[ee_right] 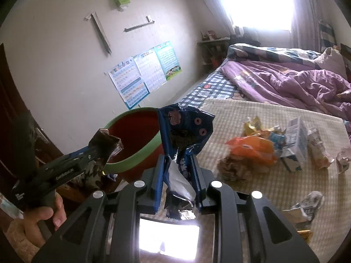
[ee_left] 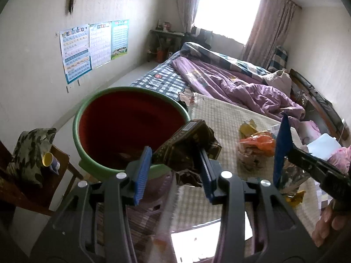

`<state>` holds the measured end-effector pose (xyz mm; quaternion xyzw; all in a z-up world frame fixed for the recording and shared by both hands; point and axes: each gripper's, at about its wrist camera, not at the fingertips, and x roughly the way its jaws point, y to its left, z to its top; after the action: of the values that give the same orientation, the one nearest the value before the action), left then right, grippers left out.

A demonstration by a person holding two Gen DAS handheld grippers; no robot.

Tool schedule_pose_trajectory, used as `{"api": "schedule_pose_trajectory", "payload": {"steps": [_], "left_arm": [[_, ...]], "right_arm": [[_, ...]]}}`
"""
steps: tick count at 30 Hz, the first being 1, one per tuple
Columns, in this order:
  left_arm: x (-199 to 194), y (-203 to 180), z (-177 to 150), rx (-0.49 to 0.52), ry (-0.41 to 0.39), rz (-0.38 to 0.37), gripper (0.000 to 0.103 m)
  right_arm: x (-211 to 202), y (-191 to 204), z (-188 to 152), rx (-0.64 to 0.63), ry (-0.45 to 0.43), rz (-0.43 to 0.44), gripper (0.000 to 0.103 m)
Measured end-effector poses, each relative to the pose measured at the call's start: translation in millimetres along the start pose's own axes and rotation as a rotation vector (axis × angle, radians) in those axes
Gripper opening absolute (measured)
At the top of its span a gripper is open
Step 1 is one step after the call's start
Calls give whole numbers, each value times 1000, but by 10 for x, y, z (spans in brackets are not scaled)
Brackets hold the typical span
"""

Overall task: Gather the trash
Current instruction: 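Carry both wrappers over the green-rimmed bin with both tools, then open both tools to drop the wrappers into the bin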

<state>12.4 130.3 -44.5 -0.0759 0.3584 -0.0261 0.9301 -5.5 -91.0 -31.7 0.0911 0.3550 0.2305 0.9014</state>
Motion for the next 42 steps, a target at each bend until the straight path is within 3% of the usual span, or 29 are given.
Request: {"api": "schedule_pose_trajectory", "payload": {"steps": [12, 19, 33, 39, 41, 42], "left_arm": [[162, 480, 33, -13, 26, -10, 41], [265, 672, 118, -24, 19, 8, 41], [634, 978, 248, -33, 65, 72, 41], [709, 1034, 285, -41, 71, 65, 41], [730, 1047, 299, -48, 70, 68, 43], [741, 1048, 303, -52, 72, 66, 53]], "right_arm": [[363, 285, 10, 17, 20, -28, 24], [553, 467, 194, -33, -7, -19, 24], [1398, 879, 446, -72, 31, 82, 24], [1491, 873, 477, -67, 40, 82, 25], [1509, 894, 493, -82, 45, 82, 33], [1519, 907, 494, -89, 49, 80, 39]]}}
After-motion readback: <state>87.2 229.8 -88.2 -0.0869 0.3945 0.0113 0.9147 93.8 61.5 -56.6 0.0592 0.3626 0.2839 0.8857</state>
